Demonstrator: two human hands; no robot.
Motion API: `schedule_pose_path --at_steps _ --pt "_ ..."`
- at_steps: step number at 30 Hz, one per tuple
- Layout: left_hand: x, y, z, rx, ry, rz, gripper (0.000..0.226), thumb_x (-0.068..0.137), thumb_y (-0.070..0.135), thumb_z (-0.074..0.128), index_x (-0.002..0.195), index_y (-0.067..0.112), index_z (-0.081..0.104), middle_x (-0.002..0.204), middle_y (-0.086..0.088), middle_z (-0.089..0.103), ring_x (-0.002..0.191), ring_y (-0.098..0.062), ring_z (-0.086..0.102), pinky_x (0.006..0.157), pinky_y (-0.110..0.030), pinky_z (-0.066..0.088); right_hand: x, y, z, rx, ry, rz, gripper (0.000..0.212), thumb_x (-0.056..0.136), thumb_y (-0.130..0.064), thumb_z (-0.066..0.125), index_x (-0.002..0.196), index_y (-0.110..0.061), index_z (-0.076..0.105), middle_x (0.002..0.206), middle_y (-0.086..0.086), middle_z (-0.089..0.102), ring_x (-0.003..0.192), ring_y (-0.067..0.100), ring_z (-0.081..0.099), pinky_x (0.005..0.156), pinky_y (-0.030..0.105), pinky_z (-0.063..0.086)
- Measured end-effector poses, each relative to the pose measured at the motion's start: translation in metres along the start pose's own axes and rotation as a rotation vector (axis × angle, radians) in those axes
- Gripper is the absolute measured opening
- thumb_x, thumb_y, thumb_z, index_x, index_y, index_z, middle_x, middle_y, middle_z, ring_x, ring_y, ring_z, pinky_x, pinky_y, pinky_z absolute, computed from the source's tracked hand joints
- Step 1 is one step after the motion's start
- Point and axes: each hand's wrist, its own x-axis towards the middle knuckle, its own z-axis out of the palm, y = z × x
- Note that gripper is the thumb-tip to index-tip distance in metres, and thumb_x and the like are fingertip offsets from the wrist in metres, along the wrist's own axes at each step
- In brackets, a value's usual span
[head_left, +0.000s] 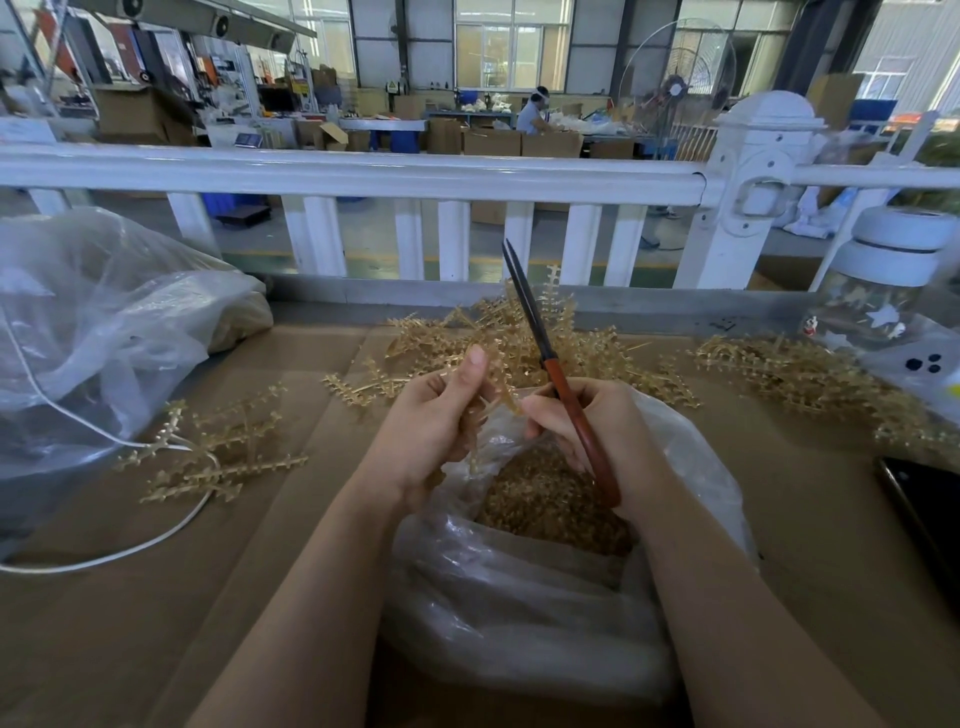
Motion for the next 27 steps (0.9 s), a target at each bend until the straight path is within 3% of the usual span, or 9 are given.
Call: schedule_pose_path --at_steps 2,4,7,10,13,16,20,23,27 --pt "0.001 0.000 -0.003 -0.051 -0.054 0.019 0.049 0.063 0.072 0.076 0.062 0.025 0.060 0.056 0.006 0.031 0.047 -0.009 0.019 0.041 -0.018 0.021 0.000 -0.001 0.001 -0.005 0.003 0.030 0.011 0.090 -0.011 0.074 0.081 -0.004 0.072 0.067 0.008 0.072 0.039 0.000 0.053 0.041 0.008 0.038" --pt "0.001 0.000 -0.006 -0.076 -0.091 0.036 0.045 0.053 0.054 0.090 0.072 0.024 0.062 0.056 0.008 0.039 0.045 -0.007 0.024 0.040 -0.016 0.025 0.001 -0.001 0.002 -0.003 0.020 0.065 0.012 0.090 -0.011 0.073 0.081 -0.005 0.071 0.067 0.009 0.072 0.037 0.002 0.049 0.039 0.010 0.036" --pt "0.002 -0.002 -0.004 0.041 -0.007 0.014 0.038 0.058 0.028 0.093 0.081 0.018 0.064 0.060 0.007 0.053 0.046 -0.005 0.036 0.044 -0.017 0.032 0.003 -0.002 0.000 0.019 0.053 0.106 0.009 0.093 -0.011 0.069 0.085 -0.005 0.070 0.067 0.006 0.071 0.037 0.002 0.048 0.037 0.013 0.035" --pt "0.004 -0.006 -0.002 0.032 0.112 -0.024 0.024 0.060 0.034 0.086 0.070 0.021 0.069 0.055 0.005 0.049 0.043 -0.007 0.034 0.042 -0.017 0.030 0.002 -0.003 0.000 0.054 0.036 0.119 0.008 0.094 -0.011 0.068 0.088 -0.006 0.068 0.067 0.007 0.071 0.038 0.007 0.043 0.037 0.018 0.032" --pt "0.005 -0.007 -0.003 0.001 0.142 -0.053 0.026 0.060 0.038 0.084 0.071 0.020 0.069 0.053 0.008 0.052 0.042 -0.006 0.035 0.040 -0.015 0.030 0.002 -0.004 0.001 0.034 0.022 0.117 0.010 0.095 -0.012 0.067 0.086 -0.008 0.068 0.067 0.007 0.070 0.041 0.012 0.038 0.043 0.026 0.028" --pt "0.003 -0.005 0.000 -0.018 0.166 -0.050 0.043 0.059 0.039 0.085 0.090 0.017 0.064 0.069 0.004 0.064 0.052 -0.009 0.050 0.050 -0.018 0.042 0.003 -0.005 0.001 0.038 0.036 0.131 0.009 0.095 -0.012 0.066 0.089 -0.005 0.068 0.067 0.007 0.071 0.042 0.012 0.039 0.045 0.027 0.028" --pt "0.002 -0.004 0.006 0.044 0.287 0.085 0.081 0.054 0.044 0.091 0.120 0.026 0.046 0.105 0.003 0.064 0.091 -0.011 0.069 0.074 -0.024 0.056 0.004 -0.001 -0.002 0.046 0.074 0.115 0.016 0.097 -0.013 0.064 0.094 0.003 0.067 0.059 0.000 0.066 0.043 0.012 0.041 0.044 0.025 0.029" --pt "0.002 -0.004 0.010 0.274 0.400 0.297 0.081 0.060 0.038 0.092 0.119 0.030 0.037 0.117 0.006 0.054 0.099 0.001 0.060 0.080 -0.012 0.049 0.006 0.003 -0.005 0.099 0.125 0.111 0.018 0.097 -0.014 0.065 0.092 0.003 0.067 0.056 -0.002 0.065 0.041 0.010 0.041 0.042 0.023 0.030" --pt "0.002 -0.010 0.013 0.933 0.671 0.666 0.052 0.062 0.034 0.091 0.095 0.019 0.054 0.104 0.003 0.042 0.097 -0.011 0.036 0.080 -0.030 0.028 0.008 0.006 -0.006 0.129 0.146 0.117 0.017 0.096 -0.013 0.066 0.085 0.001 0.068 0.062 0.001 0.068 0.041 0.010 0.042 0.039 0.020 0.031"
